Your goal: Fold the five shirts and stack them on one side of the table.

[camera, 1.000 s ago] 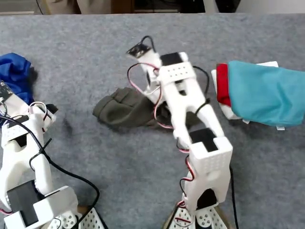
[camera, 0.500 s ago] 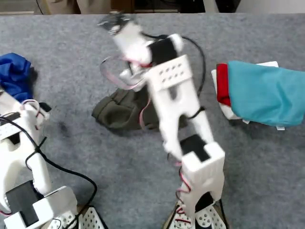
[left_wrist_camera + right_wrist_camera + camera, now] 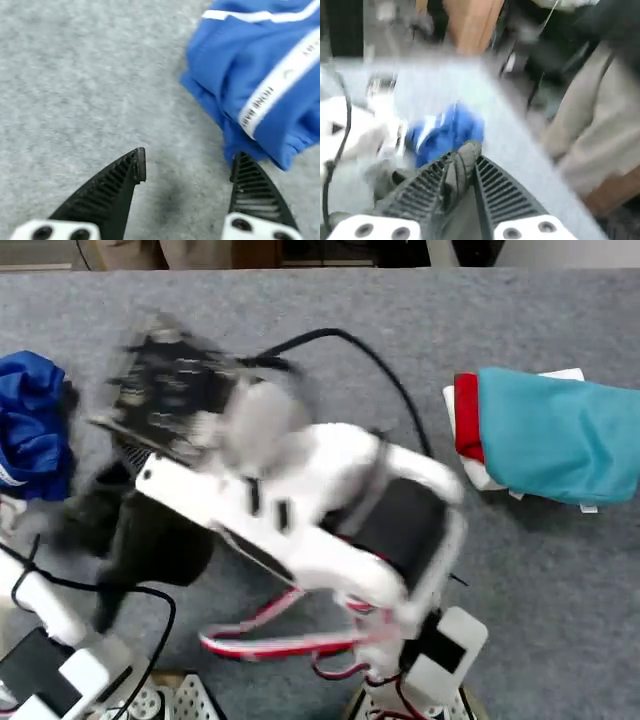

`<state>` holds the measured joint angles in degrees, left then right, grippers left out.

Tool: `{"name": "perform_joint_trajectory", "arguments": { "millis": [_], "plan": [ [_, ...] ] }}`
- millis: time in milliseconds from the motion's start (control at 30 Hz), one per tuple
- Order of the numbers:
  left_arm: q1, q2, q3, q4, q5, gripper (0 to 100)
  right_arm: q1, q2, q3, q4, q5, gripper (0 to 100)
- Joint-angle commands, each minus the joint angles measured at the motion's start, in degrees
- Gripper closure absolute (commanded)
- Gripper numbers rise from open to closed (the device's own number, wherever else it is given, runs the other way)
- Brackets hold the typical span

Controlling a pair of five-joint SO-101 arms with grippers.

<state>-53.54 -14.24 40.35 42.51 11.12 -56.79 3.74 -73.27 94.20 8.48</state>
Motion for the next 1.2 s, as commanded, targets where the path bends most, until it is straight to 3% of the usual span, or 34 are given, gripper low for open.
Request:
{"name": "perform_joint_trajectory", "arguments": {
  "millis": [0, 133, 267, 500, 667, 767, 900, 1000, 1167],
  "plan": [
    [-2.1, -1.4, -2.5, 0.3, -0.2, 72, 7.6, -1.4, -1.1, -0.9, -1.8, 99.5],
    [-2.5, -1.4, -4.8, 5.5, -0.2, 72, 19.1, -1.3, 7.5, 2.9, -3.4, 99.5],
    [-1.0, -1.4, -8.1, 11.1, 0.2, 72, 29.9, -1.1, 26.9, 2.3, 0.2, 99.6],
    [3.8, -1.4, -9.0, 16.5, 0.3, 72, 45.1, -0.6, 63.0, -15.0, 9.4, 99.6],
    [7.6, -1.5, -8.2, 18.0, 0.3, 73, 52.5, -0.1, 77.6, -29.2, 14.2, 99.4],
    [10.7, -1.5, -6.7, 18.0, 0.3, 73, 55.1, -0.1, 82.2, -36.1, 18.5, 96.3],
    [15.0, -1.4, -4.7, 17.5, 0.4, 73, 56.4, -1.1, 82.2, -38.6, 20.3, 75.9],
    [16.0, -1.3, -1.1, 11.3, 0.4, 73, 56.2, -2.7, 79.1, -36.0, 23.7, 64.9],
    [15.6, -0.8, 7.5, -1.5, -0.1, 73, 54.6, -7.0, 71.9, -31.7, 27.2, 68.5]
  ]
}}
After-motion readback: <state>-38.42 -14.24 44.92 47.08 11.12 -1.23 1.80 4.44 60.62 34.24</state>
